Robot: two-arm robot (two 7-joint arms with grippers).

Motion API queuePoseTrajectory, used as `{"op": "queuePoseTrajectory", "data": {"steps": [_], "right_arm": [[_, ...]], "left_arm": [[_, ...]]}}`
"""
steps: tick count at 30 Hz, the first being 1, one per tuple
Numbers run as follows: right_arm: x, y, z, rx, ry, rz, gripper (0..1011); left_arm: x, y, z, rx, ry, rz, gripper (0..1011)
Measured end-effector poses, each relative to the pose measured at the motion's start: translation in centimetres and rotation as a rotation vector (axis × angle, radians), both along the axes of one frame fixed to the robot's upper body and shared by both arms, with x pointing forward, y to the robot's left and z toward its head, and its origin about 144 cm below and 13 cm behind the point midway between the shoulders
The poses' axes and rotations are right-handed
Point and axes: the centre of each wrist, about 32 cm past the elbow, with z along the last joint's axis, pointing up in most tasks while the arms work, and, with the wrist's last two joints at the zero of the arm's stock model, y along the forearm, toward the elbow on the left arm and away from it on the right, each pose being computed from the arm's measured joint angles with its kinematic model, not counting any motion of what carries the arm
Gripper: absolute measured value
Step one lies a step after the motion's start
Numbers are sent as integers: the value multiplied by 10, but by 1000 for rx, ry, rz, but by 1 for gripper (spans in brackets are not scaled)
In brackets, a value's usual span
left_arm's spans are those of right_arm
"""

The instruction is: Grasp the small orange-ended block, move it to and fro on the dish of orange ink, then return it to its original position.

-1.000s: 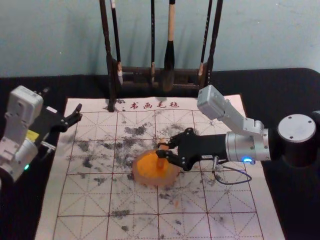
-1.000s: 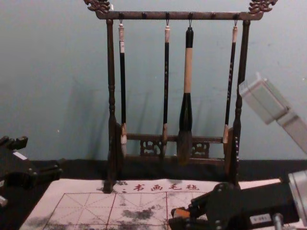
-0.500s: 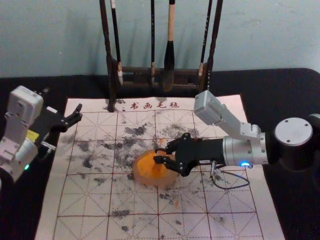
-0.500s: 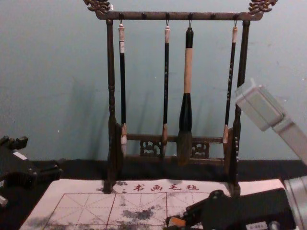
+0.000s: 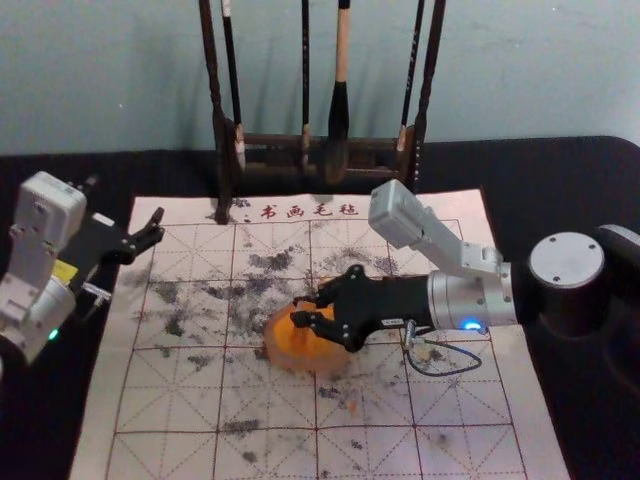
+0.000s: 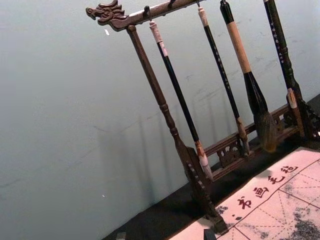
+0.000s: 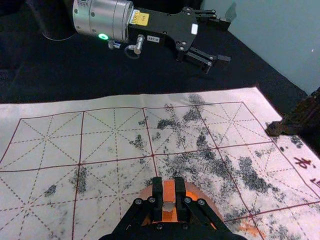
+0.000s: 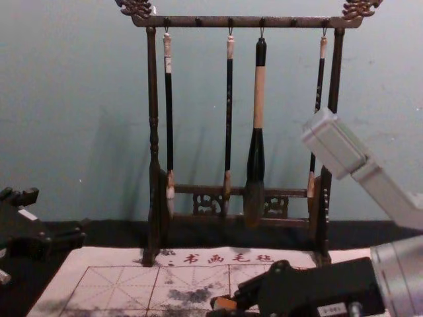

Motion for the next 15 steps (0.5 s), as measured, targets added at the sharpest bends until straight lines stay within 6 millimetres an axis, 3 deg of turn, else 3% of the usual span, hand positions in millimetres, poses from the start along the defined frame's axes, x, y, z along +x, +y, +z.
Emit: {"op": "queuePoseTrajectory", "data": {"steps": [15], "right_arm": [[9,1,3,-2,-15,-28,149]], "left_arm": [[0,0,0,0,0,0,1001]]}}
